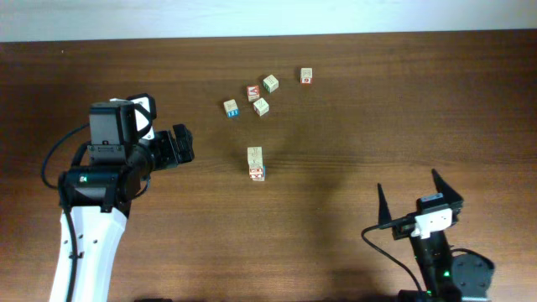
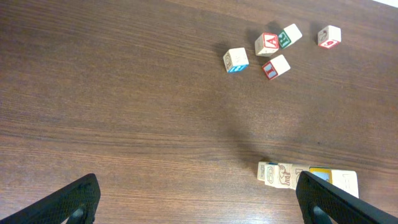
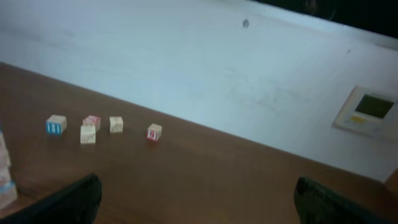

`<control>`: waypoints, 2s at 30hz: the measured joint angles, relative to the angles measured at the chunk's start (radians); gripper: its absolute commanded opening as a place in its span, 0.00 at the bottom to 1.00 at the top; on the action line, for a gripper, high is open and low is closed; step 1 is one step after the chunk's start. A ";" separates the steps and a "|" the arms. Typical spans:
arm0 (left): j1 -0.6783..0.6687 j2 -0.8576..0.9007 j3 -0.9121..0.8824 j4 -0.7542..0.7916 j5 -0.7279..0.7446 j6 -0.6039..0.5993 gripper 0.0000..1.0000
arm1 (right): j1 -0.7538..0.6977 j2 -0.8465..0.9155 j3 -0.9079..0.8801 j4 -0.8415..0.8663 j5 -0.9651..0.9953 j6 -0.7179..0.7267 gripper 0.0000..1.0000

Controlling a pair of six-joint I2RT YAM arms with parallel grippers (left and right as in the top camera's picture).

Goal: Rotate 5 blocks

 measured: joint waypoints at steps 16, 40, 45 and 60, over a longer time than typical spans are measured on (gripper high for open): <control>0.000 0.000 0.000 0.000 0.000 0.000 0.99 | 0.000 -0.029 -0.178 0.086 0.032 0.001 0.99; 0.000 0.000 -0.001 -0.043 -0.043 0.003 0.99 | 0.000 -0.029 -0.178 0.086 0.035 0.001 0.98; 0.000 -0.099 -0.110 0.022 -0.116 0.008 0.99 | 0.000 -0.029 -0.178 0.085 0.039 0.001 0.98; 0.000 -0.893 -0.932 0.757 -0.171 0.138 0.99 | 0.000 -0.030 -0.178 0.085 0.042 0.001 0.99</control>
